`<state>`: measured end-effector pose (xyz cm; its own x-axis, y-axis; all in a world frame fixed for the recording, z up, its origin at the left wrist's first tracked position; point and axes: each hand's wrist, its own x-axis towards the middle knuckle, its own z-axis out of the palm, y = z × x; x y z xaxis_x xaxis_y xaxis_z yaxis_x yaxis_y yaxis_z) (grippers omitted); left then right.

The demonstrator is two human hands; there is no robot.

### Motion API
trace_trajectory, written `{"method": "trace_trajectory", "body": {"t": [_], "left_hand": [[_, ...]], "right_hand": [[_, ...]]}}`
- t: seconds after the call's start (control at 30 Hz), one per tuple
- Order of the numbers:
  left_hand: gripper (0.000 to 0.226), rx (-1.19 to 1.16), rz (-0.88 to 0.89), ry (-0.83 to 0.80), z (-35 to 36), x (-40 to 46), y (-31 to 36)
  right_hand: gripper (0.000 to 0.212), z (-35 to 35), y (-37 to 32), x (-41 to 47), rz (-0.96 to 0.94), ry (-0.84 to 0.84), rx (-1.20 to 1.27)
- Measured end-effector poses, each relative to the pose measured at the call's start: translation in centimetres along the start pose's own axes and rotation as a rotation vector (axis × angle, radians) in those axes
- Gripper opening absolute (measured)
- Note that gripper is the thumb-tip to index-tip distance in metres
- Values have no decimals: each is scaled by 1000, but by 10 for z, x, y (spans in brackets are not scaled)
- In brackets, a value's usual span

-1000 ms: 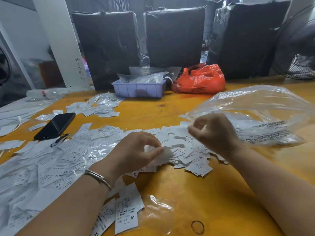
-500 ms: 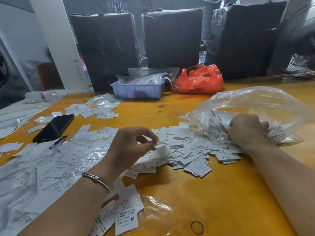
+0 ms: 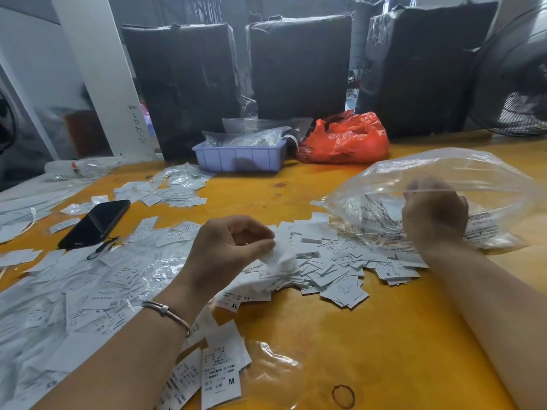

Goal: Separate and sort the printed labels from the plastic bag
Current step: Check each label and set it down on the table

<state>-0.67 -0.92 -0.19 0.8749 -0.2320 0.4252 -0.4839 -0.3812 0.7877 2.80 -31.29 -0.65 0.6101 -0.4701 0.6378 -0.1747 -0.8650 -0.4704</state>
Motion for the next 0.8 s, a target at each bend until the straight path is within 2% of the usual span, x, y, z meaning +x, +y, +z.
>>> {"method": "trace_trajectory", "body": {"t": [0.07,0.17,0.23,0.33,0.47,0.57,0.63,0.7,0.73,0.8], "left_hand": [[18,-23,-49,-2,0,0,0],[32,-99,-79,4,-1,1,3],[38,-105,-73,3,-2,2,4],[37,-41,-70,-31,0,0,5],[32,1,-77,-43,2,-1,4],[31,-27,-100,-22,0,1,2],[27,-41,-122,-27,-1,1,1],[21,-42,-143,-41,0,2,0],[18,-48,-158,-47,0,2,-1],[14,-75,-208,-65,-1,3,-2]], "right_hand": [[9,1,0,0,-4,-46,-41],[40,5,5,0,-3,-385,-363],[32,7,6,-1,10,-477,-369],[12,8,7,0,-5,-356,-237],[12,7,7,-2,-6,-261,-146],[19,6,4,-1,13,-116,-70],[22,1,-2,-2,33,0,36],[17,-6,-11,-6,105,22,275],[15,-9,-16,-9,158,-26,431],[16,-18,-32,-16,249,-235,754]]}}
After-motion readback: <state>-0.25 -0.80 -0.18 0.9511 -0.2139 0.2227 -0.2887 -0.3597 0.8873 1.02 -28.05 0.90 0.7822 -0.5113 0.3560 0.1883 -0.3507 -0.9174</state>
